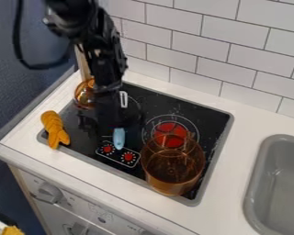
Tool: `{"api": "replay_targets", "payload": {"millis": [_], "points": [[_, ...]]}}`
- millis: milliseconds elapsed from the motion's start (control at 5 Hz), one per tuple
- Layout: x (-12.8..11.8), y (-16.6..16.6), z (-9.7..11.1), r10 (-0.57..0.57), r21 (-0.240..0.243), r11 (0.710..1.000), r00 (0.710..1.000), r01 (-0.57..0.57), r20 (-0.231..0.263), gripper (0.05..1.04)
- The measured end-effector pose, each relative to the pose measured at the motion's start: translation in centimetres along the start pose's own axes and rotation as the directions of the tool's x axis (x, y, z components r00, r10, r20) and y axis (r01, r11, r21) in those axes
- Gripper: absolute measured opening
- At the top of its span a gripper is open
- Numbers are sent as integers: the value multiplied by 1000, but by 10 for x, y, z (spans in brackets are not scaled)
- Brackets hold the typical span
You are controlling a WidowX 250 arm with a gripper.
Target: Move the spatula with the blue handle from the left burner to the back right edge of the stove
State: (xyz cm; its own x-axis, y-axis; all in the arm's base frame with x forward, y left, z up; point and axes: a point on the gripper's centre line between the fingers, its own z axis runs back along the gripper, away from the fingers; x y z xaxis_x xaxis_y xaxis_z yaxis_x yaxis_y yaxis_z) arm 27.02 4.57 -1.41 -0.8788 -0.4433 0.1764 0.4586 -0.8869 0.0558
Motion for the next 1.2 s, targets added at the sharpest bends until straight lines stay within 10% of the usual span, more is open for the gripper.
{"api": "replay_targets", "payload": {"millis": [200, 600, 1200], "points": [[-2, 1, 0, -16, -13, 1000, 1000, 16, -17, 962], [-2, -1, 0, -19, -20, 1000, 999, 18, -41, 398], [6, 3, 32, 34, 2, 999, 997, -34, -73, 324]]}}
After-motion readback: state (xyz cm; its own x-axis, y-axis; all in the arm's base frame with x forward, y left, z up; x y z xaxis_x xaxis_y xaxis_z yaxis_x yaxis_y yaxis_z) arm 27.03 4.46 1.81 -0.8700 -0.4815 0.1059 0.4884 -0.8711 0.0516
